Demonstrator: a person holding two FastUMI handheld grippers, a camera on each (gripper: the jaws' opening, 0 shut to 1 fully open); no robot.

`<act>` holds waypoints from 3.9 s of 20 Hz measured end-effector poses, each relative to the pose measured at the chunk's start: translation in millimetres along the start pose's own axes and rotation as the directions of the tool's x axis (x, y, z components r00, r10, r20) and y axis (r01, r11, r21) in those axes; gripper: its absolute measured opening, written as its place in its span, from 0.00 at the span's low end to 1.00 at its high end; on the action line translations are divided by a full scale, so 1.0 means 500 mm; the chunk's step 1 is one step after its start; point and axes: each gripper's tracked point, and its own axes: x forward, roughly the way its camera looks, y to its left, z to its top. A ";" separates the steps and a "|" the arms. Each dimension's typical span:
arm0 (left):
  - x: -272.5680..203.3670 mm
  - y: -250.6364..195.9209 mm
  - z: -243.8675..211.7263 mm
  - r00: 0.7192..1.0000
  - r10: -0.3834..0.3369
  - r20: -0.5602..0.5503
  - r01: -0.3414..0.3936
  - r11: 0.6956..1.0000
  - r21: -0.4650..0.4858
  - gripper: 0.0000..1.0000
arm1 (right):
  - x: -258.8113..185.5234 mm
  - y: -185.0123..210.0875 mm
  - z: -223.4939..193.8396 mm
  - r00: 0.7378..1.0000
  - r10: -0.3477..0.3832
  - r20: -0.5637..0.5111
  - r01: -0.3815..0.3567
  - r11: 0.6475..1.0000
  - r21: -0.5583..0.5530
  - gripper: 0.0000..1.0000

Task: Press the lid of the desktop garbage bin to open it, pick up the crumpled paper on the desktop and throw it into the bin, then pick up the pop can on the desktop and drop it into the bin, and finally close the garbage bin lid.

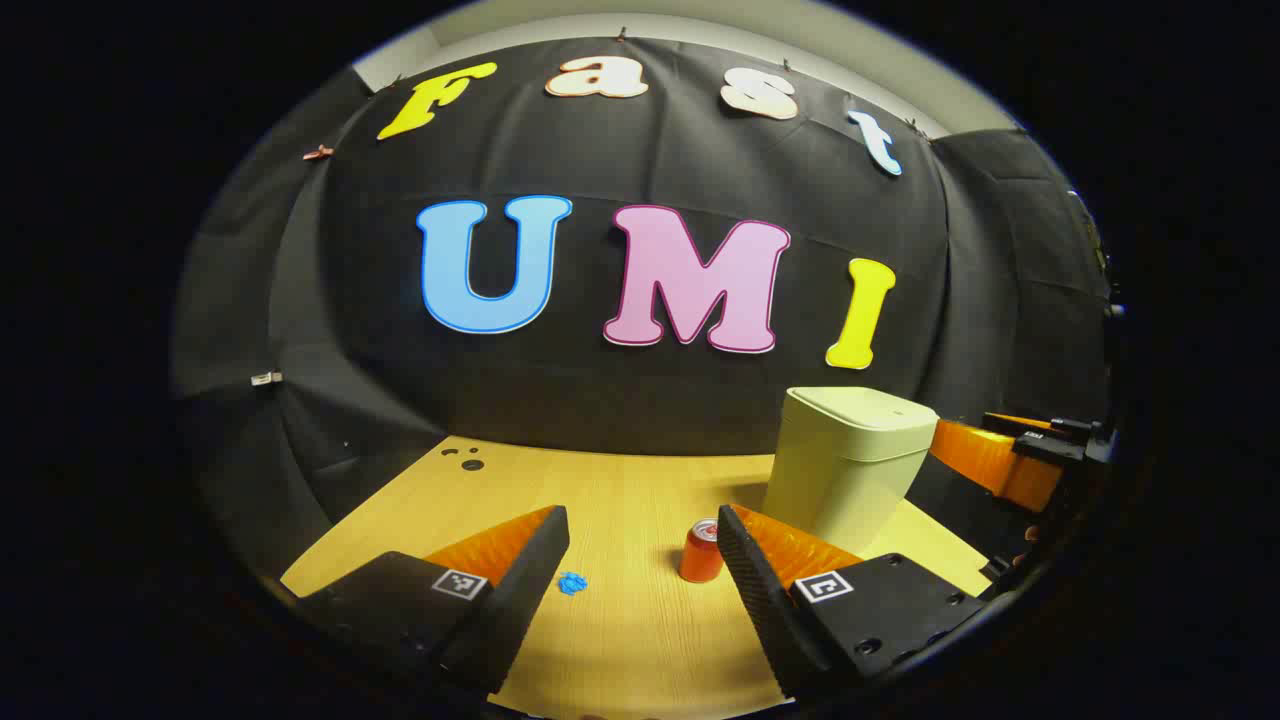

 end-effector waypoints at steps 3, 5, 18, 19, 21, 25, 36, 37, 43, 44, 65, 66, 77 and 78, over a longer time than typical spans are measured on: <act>0.024 -0.005 -0.002 1.000 -0.010 0.000 0.010 1.000 0.023 0.96 | 0.019 -0.008 0.001 1.000 -0.006 -0.001 0.006 1.000 0.003 0.98; 0.037 0.000 -0.005 1.000 -0.006 -0.008 0.006 1.000 0.026 0.96 | 0.032 -0.013 0.007 1.000 -0.012 0.006 0.012 1.000 0.000 0.98; 0.081 0.006 -0.031 0.999 0.032 -0.040 -0.033 0.999 -0.013 0.96 | 0.067 -0.002 -0.015 0.999 0.041 -0.029 -0.043 0.998 -0.056 0.98; 0.085 0.006 -0.034 0.999 0.036 -0.039 -0.036 0.999 -0.012 0.96 | 0.069 -0.001 -0.015 0.999 0.046 -0.027 -0.048 0.997 -0.059 0.98; 0.091 0.006 -0.034 0.999 0.037 -0.037 -0.038 0.999 -0.017 0.96 | 0.074 -0.001 -0.014 0.998 0.053 -0.028 -0.055 0.997 -0.063 0.98; 0.107 0.001 -0.034 0.999 0.038 -0.034 -0.038 0.999 -0.018 0.96 | 0.085 -0.010 -0.014 0.998 0.053 -0.033 -0.055 0.996 -0.063 0.98; 0.136 0.004 -0.043 0.998 0.039 -0.042 -0.040 0.999 -0.022 0.96 | 0.100 0.003 -0.014 0.997 0.070 -0.038 -0.073 0.994 -0.086 0.97; 0.138 0.005 -0.043 0.998 0.039 -0.045 -0.040 0.999 -0.020 0.96 | 0.100 0.003 -0.015 0.997 0.074 -0.037 -0.077 0.993 -0.086 0.93; 0.139 0.005 -0.049 0.998 0.039 -0.055 -0.039 0.999 -0.009 0.96 | 0.098 0.023 -0.004 0.995 0.099 -0.030 -0.102 0.989 -0.108 0.65; 0.140 0.003 -0.052 0.998 0.038 -0.055 -0.038 0.999 -0.009 0.96 | 0.099 0.026 -0.004 0.994 0.102 -0.029 -0.105 0.988 -0.115 0.66; 0.185 0.009 -0.070 0.996 0.031 -0.084 -0.032 0.999 -0.012 0.96 | 0.169 0.007 0.045 0.987 0.143 -0.072 -0.151 0.982 -0.112 0.07; 0.188 0.011 -0.070 0.996 0.035 -0.086 -0.036 0.999 -0.012 0.96 | 0.183 0.008 0.043 0.985 0.155 -0.078 -0.163 0.981 -0.109 0.06; 0.205 0.021 -0.085 0.992 0.040 -0.120 -0.039 0.999 0.010 0.96 | 0.273 -0.144 0.089 0.990 0.078 -0.116 -0.085 0.995 -0.050 0.05; 0.208 0.025 -0.084 0.991 0.042 -0.124 -0.042 0.999 0.006 0.96 | 0.283 -0.162 0.090 0.991 0.065 -0.117 -0.072 0.996 -0.055 0.05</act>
